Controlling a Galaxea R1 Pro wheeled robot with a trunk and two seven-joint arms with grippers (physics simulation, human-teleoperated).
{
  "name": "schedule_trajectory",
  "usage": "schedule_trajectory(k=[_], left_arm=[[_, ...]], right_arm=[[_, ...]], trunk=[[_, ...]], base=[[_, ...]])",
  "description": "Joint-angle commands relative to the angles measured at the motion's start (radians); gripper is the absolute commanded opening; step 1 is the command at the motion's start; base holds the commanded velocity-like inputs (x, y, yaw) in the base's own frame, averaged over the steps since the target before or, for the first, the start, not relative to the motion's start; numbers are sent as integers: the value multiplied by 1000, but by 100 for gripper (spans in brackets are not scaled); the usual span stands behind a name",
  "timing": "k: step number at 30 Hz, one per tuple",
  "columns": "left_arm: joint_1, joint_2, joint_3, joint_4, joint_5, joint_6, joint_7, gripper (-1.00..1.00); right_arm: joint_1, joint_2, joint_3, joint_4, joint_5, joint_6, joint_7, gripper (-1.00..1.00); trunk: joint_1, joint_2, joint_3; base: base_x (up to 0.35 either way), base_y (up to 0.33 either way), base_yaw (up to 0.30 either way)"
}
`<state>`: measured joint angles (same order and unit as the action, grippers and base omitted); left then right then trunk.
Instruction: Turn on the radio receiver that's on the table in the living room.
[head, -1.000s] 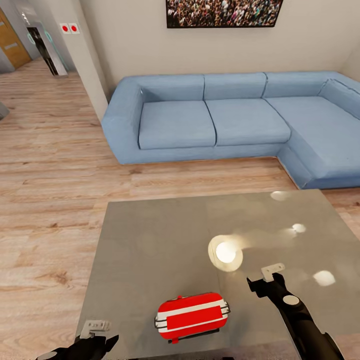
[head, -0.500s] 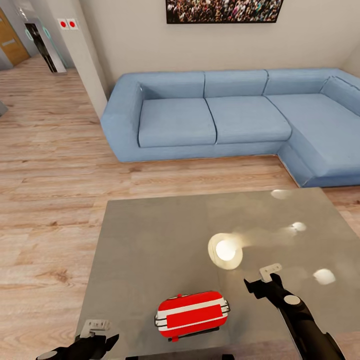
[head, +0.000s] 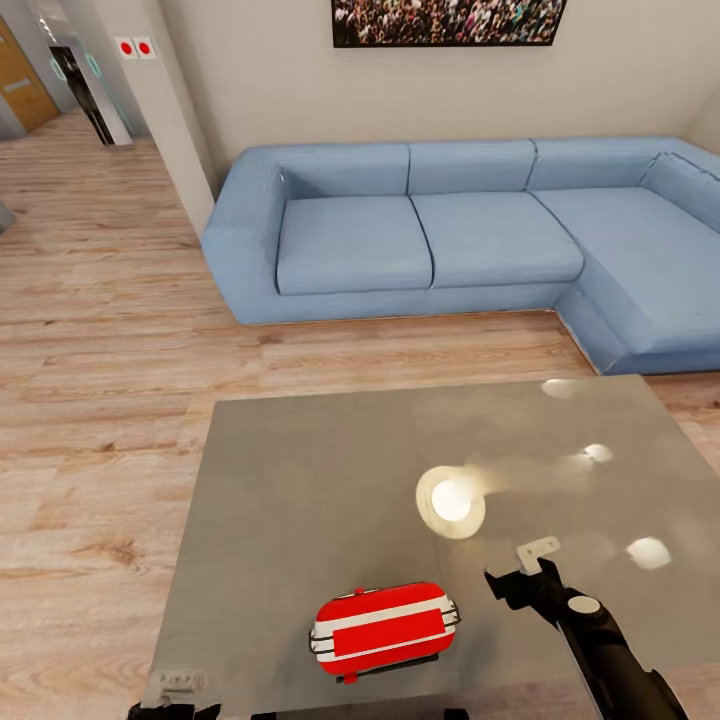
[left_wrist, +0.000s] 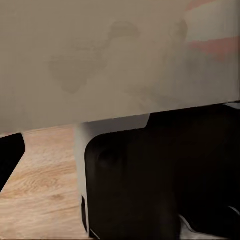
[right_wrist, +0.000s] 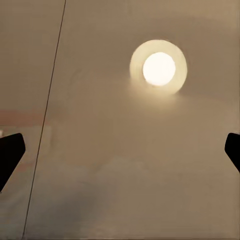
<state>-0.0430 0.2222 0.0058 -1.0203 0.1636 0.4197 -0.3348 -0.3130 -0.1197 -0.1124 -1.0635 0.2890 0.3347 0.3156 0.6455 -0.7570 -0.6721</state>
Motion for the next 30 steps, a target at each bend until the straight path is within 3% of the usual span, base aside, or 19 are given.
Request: schedule_trajectory(k=[1,11,16,30], left_arm=[[6,-6,-1,6,-3,-5,2,100],[63,-62,-4,62,-22,-19,3,100],[91,-64,-3,90,-21,-19,2,100],[109,-58,-3,11,-10,6,-27,100]], right_arm=[[2,0,3,6,4,-3,-4,100],[6,-13,9,62,17,-17,7,100],[7,-14,10,56,17,-8,8,100],[8,-13,10,-23,18,48,8,100]], trunk=[[0,0,0],[0,0,0],[0,0,0],[0,0,0]], base=[[0,0,0],[0,0,0],[0,0,0],[0,0,0]])
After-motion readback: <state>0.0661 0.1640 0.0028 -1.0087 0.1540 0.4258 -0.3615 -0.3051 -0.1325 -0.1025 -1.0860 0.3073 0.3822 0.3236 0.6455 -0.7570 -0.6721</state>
